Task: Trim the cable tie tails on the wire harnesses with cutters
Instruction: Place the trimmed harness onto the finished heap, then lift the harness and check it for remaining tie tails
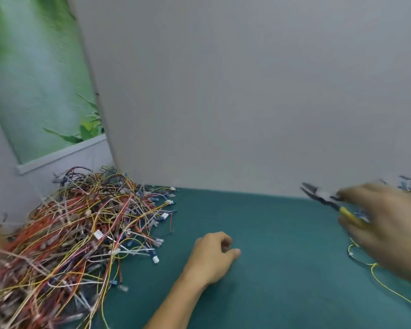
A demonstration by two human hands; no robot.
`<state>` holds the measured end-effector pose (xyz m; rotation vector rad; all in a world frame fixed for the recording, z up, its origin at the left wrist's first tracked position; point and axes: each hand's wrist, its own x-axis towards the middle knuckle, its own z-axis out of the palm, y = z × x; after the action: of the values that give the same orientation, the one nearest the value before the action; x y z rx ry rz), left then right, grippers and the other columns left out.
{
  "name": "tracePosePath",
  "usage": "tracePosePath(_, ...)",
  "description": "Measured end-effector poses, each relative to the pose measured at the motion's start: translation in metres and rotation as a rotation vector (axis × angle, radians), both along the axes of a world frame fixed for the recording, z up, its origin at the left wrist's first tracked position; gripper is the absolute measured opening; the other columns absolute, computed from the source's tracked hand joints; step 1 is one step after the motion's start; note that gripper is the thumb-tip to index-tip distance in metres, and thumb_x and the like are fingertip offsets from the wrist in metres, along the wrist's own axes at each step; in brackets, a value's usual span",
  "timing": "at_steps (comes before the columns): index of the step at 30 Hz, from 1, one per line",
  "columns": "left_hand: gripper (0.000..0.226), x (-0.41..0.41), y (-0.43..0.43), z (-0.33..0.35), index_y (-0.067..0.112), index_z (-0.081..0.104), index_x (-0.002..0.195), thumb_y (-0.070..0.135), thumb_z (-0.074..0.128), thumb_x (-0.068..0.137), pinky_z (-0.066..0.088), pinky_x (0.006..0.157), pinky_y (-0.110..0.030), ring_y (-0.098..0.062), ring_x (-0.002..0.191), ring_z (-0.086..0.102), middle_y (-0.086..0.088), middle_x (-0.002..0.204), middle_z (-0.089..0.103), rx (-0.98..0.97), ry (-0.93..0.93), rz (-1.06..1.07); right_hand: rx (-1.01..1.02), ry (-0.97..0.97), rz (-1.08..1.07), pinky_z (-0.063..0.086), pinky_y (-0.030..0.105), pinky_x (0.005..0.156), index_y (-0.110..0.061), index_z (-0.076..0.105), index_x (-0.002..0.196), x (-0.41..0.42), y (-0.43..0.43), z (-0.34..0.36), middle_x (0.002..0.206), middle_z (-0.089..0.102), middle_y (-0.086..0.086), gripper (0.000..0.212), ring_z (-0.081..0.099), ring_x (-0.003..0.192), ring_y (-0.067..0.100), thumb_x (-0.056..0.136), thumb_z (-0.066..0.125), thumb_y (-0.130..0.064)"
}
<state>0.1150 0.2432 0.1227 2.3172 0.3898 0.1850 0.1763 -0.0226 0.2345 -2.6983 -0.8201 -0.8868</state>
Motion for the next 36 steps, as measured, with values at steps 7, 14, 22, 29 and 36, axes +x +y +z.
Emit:
tracePosePath(7, 0.030, -0.003, 0.036, 0.022, 0.023, 0.064, 0.114, 0.040, 0.059, 0.090, 0.047, 0.093, -0.029, -0.014, 0.105, 0.059, 0.007, 0.109, 0.066, 0.254, -0.044, 0.096, -0.191, 0.476, -0.147, 0.044, 0.038, 0.065, -0.026, 0.069, 0.097, -0.052, 0.051, -0.099, 0.086, 0.064, -0.001, 0.039, 0.065, 0.082, 0.029, 0.062, 0.081, -0.039)
tracePosePath(14, 0.021, 0.006, 0.090, 0.040, 0.019, 0.066, 0.107, 0.026, 0.051, 0.095, 0.051, 0.084, -0.036, -0.023, 0.098, 0.063, -0.002, 0.105, 0.070, 0.500, -0.075, 0.270, 0.102, 0.175, -0.127, 0.036, 0.029, 0.042, -0.008, 0.065, 0.058, -0.052, 0.046, -0.133, 0.052, 0.030, 0.005, 0.044, 0.043, 0.037, 0.027, 0.073, 0.033, -0.035)
tracePosePath(22, 0.035, 0.021, 0.148, 0.041, 0.013, 0.063, 0.115, -0.003, 0.054, 0.085, 0.052, 0.085, -0.038, -0.028, 0.100, 0.061, -0.010, 0.112, 0.065, 0.578, -0.070, 0.321, 0.256, -0.018, -0.102, 0.037, 0.027, 0.044, -0.005, 0.064, 0.056, -0.041, 0.050, -0.148, 0.056, 0.024, 0.003, 0.044, 0.031, 0.041, 0.018, 0.075, 0.034, -0.031)
tracePosePath(29, 0.028, 0.024, 0.174, 0.027, 0.010, 0.054, 0.110, -0.003, 0.052, 0.086, 0.051, 0.073, -0.037, -0.027, 0.091, 0.060, -0.011, 0.104, 0.063, 0.723, 0.143, 0.329, 0.206, -0.008, -0.083, 0.036, 0.029, 0.042, -0.007, 0.065, 0.059, -0.035, 0.048, -0.161, 0.048, 0.042, 0.011, 0.064, 0.044, 0.038, 0.025, 0.089, 0.019, -0.039)
tracePosePath(36, 0.018, 0.025, 0.167, 0.027, 0.015, 0.065, 0.104, 0.013, 0.060, 0.087, 0.051, 0.074, -0.035, -0.025, 0.091, 0.064, -0.005, 0.098, 0.068, 0.891, 0.413, 0.254, 0.120, 0.056, -0.113, 0.035, 0.030, 0.039, -0.009, 0.066, 0.059, -0.037, 0.047, -0.157, 0.048, 0.043, 0.011, 0.039, 0.046, 0.037, 0.028, 0.069, 0.037, -0.033)
